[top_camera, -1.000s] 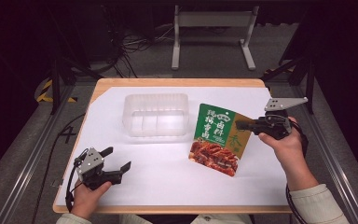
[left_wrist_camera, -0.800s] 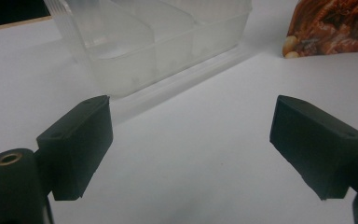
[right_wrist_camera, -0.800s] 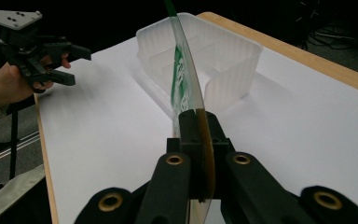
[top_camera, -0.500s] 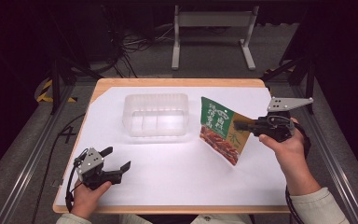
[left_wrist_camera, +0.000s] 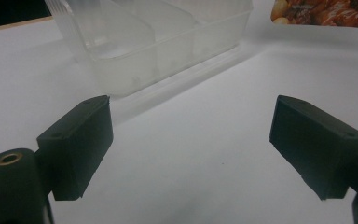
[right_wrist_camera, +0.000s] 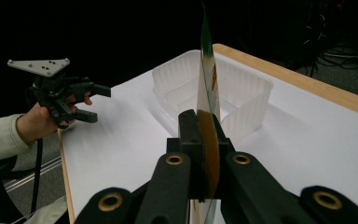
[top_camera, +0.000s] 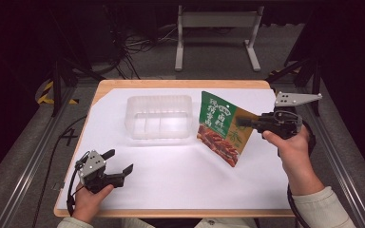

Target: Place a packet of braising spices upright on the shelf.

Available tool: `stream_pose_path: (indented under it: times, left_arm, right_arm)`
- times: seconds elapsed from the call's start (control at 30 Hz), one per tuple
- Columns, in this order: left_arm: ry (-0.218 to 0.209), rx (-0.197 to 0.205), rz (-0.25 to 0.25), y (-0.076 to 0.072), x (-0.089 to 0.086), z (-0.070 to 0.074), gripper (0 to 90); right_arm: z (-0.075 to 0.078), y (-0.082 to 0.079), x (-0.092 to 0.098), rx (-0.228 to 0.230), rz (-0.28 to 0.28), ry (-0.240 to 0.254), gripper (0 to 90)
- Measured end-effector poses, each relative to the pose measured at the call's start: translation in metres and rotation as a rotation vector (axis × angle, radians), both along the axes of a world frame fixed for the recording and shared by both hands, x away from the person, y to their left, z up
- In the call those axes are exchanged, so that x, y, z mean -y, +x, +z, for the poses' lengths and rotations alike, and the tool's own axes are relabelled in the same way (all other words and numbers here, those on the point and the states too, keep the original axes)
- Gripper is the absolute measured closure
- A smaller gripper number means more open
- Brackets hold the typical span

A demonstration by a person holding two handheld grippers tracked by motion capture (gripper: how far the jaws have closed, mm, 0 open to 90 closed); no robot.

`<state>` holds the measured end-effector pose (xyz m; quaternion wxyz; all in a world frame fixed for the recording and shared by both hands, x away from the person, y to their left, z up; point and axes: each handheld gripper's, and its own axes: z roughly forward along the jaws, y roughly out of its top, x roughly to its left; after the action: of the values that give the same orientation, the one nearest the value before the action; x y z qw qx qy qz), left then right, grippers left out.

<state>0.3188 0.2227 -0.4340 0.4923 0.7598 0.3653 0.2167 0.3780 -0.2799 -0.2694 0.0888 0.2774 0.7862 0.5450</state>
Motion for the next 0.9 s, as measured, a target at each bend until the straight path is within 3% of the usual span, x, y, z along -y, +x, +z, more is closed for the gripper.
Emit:
stream_pose_path:
  times: [0.9]
  left_arm:
    - [-0.016, 0.000, 0.055, -0.016, -0.014, 0.000, 14.0]
  right_arm:
    - [0.045, 0.020, -0.038, 0.061, 0.015, 0.006, 90.0]
